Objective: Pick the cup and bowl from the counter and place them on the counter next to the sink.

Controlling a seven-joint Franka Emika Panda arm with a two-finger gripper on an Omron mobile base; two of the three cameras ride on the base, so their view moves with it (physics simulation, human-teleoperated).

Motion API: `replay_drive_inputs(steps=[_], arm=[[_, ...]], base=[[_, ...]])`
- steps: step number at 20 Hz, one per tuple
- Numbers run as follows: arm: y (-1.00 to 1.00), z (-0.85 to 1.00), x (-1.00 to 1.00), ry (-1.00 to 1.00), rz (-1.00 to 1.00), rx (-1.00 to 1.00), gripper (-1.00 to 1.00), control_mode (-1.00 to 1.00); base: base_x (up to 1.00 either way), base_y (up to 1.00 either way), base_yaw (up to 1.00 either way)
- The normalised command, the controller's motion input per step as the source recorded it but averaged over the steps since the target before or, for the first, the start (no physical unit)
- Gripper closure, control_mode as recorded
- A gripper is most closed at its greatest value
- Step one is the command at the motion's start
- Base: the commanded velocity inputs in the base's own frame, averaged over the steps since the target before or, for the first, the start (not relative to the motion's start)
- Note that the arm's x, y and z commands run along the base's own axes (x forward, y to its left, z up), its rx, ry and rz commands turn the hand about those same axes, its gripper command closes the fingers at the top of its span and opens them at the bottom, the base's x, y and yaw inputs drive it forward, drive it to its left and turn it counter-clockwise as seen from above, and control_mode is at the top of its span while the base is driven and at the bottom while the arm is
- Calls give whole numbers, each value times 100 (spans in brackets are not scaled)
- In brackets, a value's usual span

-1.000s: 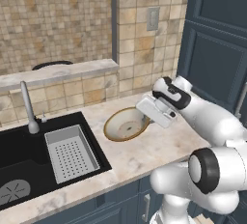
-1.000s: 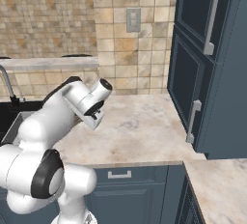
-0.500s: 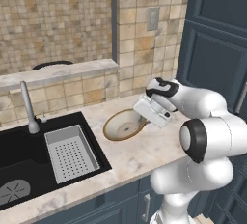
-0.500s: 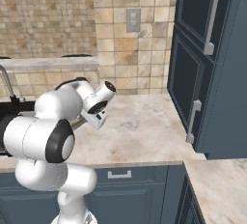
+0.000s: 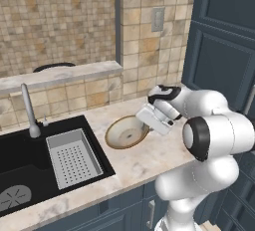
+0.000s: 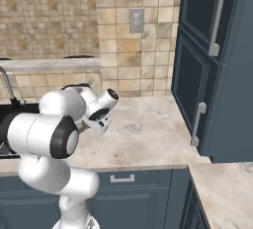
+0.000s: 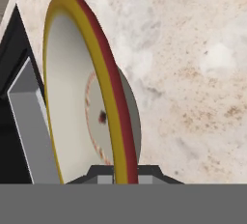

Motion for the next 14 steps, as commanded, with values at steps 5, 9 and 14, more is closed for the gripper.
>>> replay_drive_inputs(steps=[5, 9, 14], arm=[[19, -39, 0, -6, 0, 2, 100, -100], [5, -66, 6, -1, 0, 0, 100, -100], [0, -54, 6, 1, 0, 0, 100, -100]], base=[[0, 0, 0], [0, 0, 0], [0, 0, 0]])
